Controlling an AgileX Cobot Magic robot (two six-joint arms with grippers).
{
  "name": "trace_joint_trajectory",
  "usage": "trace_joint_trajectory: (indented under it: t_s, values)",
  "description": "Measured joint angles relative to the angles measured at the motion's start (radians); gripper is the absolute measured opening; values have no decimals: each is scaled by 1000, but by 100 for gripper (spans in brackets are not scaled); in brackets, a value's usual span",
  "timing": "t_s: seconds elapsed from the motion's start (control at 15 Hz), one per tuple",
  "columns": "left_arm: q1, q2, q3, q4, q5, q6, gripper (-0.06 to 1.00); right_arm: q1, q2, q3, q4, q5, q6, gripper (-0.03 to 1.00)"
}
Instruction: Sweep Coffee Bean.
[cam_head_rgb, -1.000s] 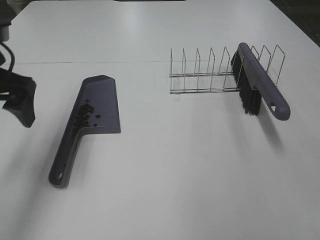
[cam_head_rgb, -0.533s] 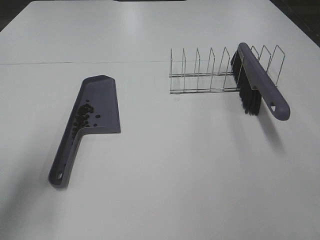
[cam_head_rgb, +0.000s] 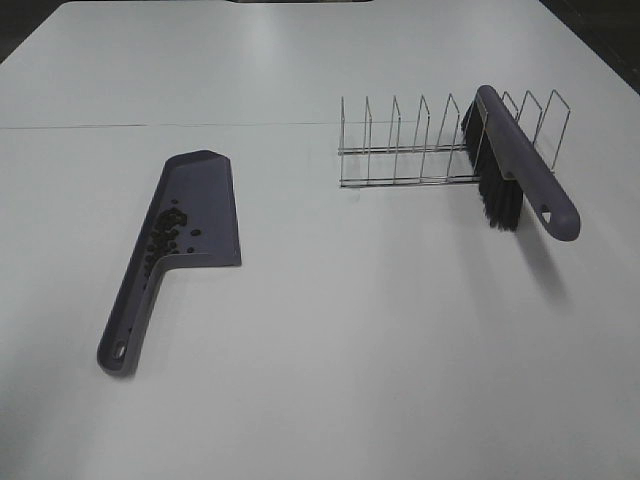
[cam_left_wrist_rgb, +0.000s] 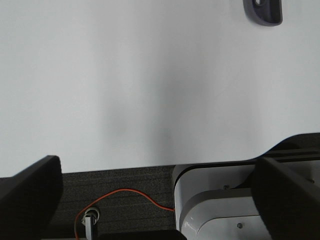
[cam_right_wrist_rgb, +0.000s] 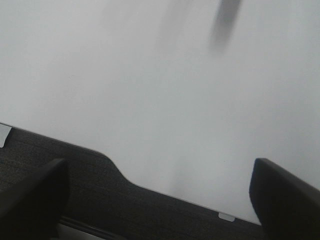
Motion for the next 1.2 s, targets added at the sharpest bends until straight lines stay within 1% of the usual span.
trace_joint_trajectory:
  t_s: [0.13, 0.27, 0.4, 0.53, 0.6, 0.8, 1.2]
  values:
    - [0, -200, 1, 0, 5, 9, 95, 0, 0, 0, 0, 0, 0, 86]
    - [0, -364, 1, 0, 5, 49, 95, 0, 0, 0, 0, 0, 1, 86]
    - [0, -507, 2, 0, 5, 95, 95, 0, 0, 0, 0, 0, 1, 86]
    - [0, -606, 2, 0, 5, 118, 95, 0, 0, 0, 0, 0, 1, 86]
    - [0, -700, 5, -1, 6, 134, 95, 0, 0, 0, 0, 0, 1, 86]
    - [0, -795, 8, -1, 5, 134, 94, 0, 0, 0, 0, 0, 1, 86]
    - [0, -804, 8, -1, 6, 138, 94, 0, -12, 0, 0, 0, 1, 86]
